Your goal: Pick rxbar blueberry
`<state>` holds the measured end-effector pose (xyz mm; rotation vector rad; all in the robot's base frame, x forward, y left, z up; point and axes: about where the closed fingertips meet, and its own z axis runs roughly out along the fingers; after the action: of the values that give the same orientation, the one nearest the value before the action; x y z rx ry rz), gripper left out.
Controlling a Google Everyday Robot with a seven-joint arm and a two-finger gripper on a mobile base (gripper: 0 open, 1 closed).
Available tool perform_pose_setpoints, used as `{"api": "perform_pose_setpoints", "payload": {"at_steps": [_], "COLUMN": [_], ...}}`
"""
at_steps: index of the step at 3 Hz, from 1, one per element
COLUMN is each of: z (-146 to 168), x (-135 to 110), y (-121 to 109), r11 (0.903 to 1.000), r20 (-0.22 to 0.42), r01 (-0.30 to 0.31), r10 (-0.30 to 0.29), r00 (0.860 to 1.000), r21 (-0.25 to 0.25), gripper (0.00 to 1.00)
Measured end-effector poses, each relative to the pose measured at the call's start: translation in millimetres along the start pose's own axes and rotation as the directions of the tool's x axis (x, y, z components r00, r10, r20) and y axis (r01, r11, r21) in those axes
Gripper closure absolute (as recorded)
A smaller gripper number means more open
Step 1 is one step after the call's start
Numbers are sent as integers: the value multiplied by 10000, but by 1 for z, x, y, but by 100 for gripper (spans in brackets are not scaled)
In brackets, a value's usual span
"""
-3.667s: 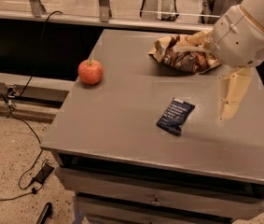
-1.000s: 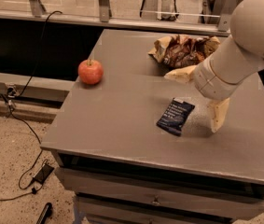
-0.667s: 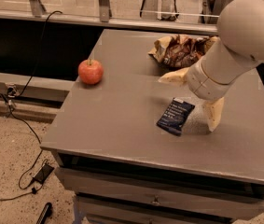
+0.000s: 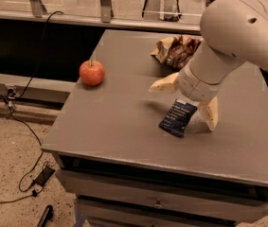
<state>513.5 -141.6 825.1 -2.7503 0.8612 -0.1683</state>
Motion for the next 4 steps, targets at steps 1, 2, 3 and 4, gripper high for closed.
{"api": "perform_pose_setpoints", "payload": {"at_steps": [1,2,3,4], "z": [8,19,18,10], "x": [-6,-6,-6,-6], "y": [-3,-2,-3,-5], "r11": [9969,9898,9889,9889], "r20": [184,282,283,282], "r01": [449,444,460,461], "r10": [-438,-409,-424,-425], "r00": [9989,9988,9987,9987], "r21": [-653,-1355,-1414,-1414], "gripper": [0,19,41,64]}}
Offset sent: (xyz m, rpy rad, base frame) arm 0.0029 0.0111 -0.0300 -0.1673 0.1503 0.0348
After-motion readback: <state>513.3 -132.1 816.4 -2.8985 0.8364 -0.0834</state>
